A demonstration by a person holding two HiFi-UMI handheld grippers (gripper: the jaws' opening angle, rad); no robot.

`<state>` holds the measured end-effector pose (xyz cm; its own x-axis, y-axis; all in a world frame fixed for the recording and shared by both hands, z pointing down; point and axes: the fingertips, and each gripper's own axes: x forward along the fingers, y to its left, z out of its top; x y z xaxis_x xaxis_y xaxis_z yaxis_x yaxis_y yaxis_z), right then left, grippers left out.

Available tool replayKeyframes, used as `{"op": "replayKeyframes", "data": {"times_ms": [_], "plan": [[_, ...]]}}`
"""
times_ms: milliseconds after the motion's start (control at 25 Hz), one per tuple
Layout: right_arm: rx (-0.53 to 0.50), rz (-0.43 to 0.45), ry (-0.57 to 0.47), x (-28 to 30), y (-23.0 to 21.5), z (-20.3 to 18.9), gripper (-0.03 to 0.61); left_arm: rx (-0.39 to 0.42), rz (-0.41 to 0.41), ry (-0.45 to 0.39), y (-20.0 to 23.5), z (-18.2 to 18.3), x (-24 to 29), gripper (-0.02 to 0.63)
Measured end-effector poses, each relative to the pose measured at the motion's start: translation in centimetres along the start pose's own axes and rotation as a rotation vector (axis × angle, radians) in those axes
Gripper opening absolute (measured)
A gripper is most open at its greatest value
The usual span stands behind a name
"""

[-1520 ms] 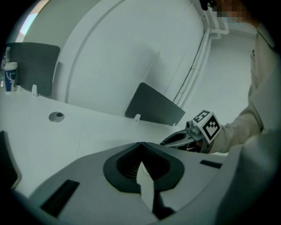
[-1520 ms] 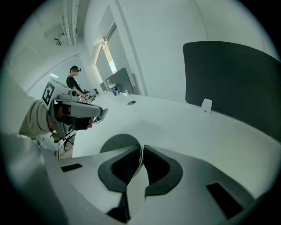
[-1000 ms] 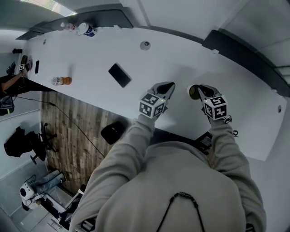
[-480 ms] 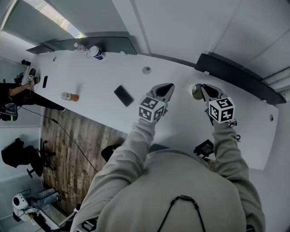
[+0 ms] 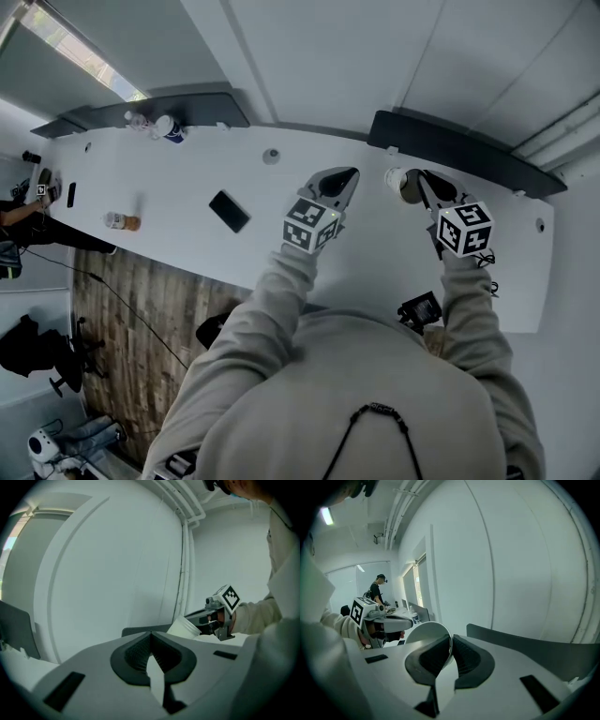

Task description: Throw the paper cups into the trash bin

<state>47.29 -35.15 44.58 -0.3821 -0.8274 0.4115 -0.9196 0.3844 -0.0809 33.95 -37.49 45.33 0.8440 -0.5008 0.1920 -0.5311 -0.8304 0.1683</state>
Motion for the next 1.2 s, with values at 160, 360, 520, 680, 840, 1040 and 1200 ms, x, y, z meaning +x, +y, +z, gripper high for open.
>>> {"op": "replayKeyframes", "data": {"times_ms": [160, 360, 520, 680, 840, 1040, 1200], "plan": [[0.020, 0.027, -0.010, 0.2, -0.5, -0.7, 0.043, -0.026, 0.038, 0.018, 0.3, -0.7, 0.2, -0.002], [0.025, 0.115, 0.005, 3.3, 0.6, -1.8, 0.043, -0.047, 0.162, 0.017, 3.8, -1.6, -2.3, -0.002], [0.039, 0.223, 0.016, 6.4, 5.5, -1.5, 0.041, -0.069, 0.281, 0.018, 6.4, -2.6, -8.2, -0.002], [-0.043, 0.341, 0.033, 9.4, 13.1, 0.4, 0.042, -0.100, 0.434, -0.009, 9.3, -2.5, -16.7, -0.002], [-0.143, 0.488, 0.044, 11.9, 24.5, 2.4, 0.043, -0.131, 0.608, -0.065, 12.0, -2.9, -28.7, -0.002], [-0.245, 0.647, 0.045, 13.1, 40.1, 3.6, 0.041, -0.140, 0.811, -0.110, 12.7, -5.2, -45.2, -0.002], [-0.332, 0.802, 0.076, 11.7, 54.9, 2.6, 0.041, -0.175, 1.000, -0.137, 10.8, -7.9, -61.0, -0.002]]}}
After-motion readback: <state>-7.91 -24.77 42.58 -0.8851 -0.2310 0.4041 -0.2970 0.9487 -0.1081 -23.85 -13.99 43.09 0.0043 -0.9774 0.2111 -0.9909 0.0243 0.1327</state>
